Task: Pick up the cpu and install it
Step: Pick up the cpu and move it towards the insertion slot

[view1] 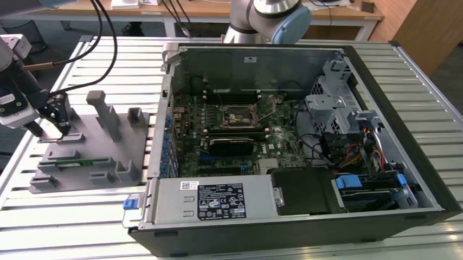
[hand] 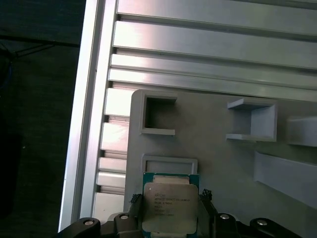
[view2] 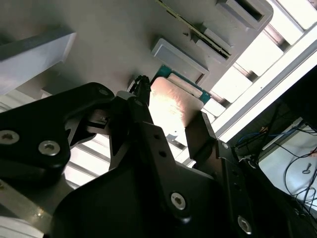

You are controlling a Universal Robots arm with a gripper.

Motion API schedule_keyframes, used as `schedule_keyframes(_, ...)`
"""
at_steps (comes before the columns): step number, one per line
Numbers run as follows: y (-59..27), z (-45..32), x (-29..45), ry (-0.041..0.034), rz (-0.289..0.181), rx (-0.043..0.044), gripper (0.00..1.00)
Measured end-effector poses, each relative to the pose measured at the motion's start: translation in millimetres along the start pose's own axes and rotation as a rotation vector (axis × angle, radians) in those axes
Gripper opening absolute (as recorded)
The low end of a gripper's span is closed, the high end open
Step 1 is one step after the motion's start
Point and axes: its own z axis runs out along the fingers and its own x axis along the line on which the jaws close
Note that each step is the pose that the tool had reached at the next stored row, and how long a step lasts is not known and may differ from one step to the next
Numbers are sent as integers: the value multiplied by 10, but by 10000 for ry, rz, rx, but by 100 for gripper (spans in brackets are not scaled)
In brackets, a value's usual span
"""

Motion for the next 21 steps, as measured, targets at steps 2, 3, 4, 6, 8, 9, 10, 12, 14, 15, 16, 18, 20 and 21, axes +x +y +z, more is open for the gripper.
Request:
schedule_keyframes(2, 0, -9, 0, 2, 0, 1, 53)
schedule_keyframes(3, 0, -14, 0, 2, 0, 1, 53)
schedule_keyframes(4, 1, -16, 0, -1, 0, -1, 53)
schedule_keyframes(6, 1, -23, 0, 1, 0, 0, 53)
schedule_keyframes(8, 1, -30, 0, 1, 0, 0, 53)
schedule_keyframes(9, 1, -32, 0, -1, 0, 0, 53)
schedule_keyframes(10, 1, -34, 0, -2, 0, -1, 53)
schedule_keyframes(12, 1, -43, 0, 2, 0, 1, 53)
schedule_keyframes(14, 2, -56, 0, 3, 0, 1, 53)
schedule_keyframes(15, 2, -63, -1, 1, 0, 0, 53)
schedule_keyframes(16, 3, -71, -1, 2, 0, 1, 53)
schedule_keyframes(18, 3, -86, -1, 1, 0, 1, 53)
schedule_keyframes(20, 4, -99, -1, 1, 0, 0, 53)
schedule_keyframes(21, 4, -104, -1, 0, 0, 0, 53)
